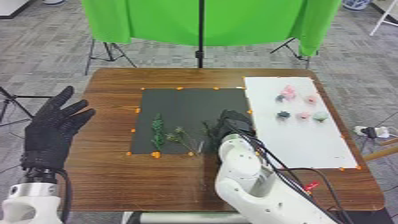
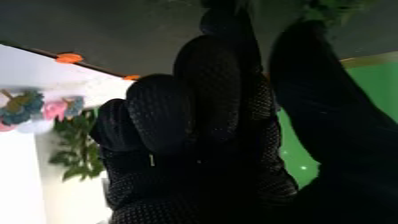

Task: Arrange flowers

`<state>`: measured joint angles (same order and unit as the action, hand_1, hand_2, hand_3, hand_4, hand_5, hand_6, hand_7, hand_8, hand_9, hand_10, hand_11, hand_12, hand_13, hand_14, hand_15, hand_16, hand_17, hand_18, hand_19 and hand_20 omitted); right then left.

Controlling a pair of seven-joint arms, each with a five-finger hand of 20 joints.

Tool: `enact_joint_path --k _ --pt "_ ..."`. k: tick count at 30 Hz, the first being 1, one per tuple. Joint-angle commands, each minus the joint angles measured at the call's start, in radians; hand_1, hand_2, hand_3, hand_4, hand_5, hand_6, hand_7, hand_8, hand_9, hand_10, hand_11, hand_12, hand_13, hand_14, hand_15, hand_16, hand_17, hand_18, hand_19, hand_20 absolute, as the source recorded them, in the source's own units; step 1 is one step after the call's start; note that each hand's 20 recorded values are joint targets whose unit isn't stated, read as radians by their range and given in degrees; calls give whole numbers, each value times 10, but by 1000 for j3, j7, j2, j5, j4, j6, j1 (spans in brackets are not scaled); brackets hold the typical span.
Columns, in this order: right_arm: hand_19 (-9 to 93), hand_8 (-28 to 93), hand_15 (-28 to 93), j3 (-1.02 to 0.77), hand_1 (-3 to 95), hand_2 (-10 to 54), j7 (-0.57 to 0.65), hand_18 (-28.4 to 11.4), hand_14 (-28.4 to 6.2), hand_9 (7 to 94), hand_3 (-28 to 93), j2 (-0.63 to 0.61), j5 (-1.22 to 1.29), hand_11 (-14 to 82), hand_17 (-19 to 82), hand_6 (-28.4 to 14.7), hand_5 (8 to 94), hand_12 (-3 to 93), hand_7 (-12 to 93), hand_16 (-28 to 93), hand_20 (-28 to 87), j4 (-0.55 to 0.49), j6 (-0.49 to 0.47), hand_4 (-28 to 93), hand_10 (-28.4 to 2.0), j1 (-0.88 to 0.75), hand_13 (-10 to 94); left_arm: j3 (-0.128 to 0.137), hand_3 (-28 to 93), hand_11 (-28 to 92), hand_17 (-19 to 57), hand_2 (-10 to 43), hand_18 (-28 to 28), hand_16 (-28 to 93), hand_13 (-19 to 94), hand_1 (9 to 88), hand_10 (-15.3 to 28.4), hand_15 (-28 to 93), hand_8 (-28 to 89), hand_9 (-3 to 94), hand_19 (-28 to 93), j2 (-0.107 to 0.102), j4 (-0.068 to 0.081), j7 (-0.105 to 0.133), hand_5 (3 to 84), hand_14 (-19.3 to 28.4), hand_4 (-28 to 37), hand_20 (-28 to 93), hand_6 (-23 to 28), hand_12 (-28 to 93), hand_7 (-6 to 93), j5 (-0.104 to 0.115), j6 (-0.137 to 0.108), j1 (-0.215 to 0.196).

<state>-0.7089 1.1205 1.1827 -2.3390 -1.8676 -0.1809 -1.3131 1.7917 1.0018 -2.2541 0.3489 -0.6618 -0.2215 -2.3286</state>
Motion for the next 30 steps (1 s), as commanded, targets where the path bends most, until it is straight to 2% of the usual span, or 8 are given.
enact_joint_path --k 1,10,14,18,22,23,26,30 --pt "932 -124 823 8 384 -95 -2 -283 -149 740 727 -23 -26 577 329 -49 779 205 231 143 619 -15 26 -283 -163 13 689 7 787 251 -80 59 284 -67 267 239 192 523 -104 346 539 21 -1 -12 341 272 -264 166 65 125 138 -11 7 -14" --pt "932 -126 821 -56 374 -95 16 -282 -157 716 737 -156 -14 569 318 -59 751 200 224 138 613 -64 154 -283 -174 42 668 1 784 253 -81 60 284 -67 266 241 192 524 -104 347 539 15 -3 7 342 273 -263 165 65 125 139 -2 0 -25" --pt "932 -129 818 -82 363 -95 3 -283 -174 639 760 -262 10 549 275 -78 640 178 198 112 550 -72 239 -283 -199 58 603 -4 784 251 -80 60 284 -67 266 240 193 524 -104 347 539 12 2 16 342 272 -263 165 66 124 139 5 -5 -22" --pt "931 -138 818 -132 359 -95 -7 -284 -184 597 774 -328 54 544 246 -67 571 168 193 99 515 -55 228 -283 -211 56 568 -13 781 251 -80 60 284 -67 266 236 192 524 -104 346 539 17 13 25 341 272 -266 165 65 125 139 13 -8 -12" --pt "918 -141 812 -172 351 -95 -18 -284 -192 566 783 -376 98 513 216 -56 538 153 191 88 501 -35 225 -283 -221 39 534 -20 781 248 -80 60 284 -67 265 233 191 523 -104 343 539 14 14 33 340 272 -275 165 65 124 138 18 -11 -9" --pt "917 -141 812 -183 350 -95 -10 -284 -193 562 784 -382 105 510 214 -56 530 152 190 86 500 -34 211 -283 -222 30 530 -20 781 248 -80 60 284 -67 265 232 191 523 -104 343 538 16 16 24 339 272 -277 165 65 124 138 13 -6 -5" --pt "918 -139 820 -200 339 -95 -15 -284 -199 535 789 -393 128 518 204 -59 479 154 182 82 502 -27 191 -283 -230 15 514 -24 781 247 -80 61 284 -67 265 230 191 522 -103 342 538 16 20 27 339 272 -280 165 65 125 138 13 -3 0" --pt "912 -138 825 -206 330 -95 -37 -282 -203 514 794 -388 163 519 189 -52 456 153 188 75 507 -18 167 -283 -238 0 494 -22 777 244 -80 63 284 -66 265 222 191 522 -104 339 537 29 21 15 339 272 -282 165 65 125 135 7 6 6"
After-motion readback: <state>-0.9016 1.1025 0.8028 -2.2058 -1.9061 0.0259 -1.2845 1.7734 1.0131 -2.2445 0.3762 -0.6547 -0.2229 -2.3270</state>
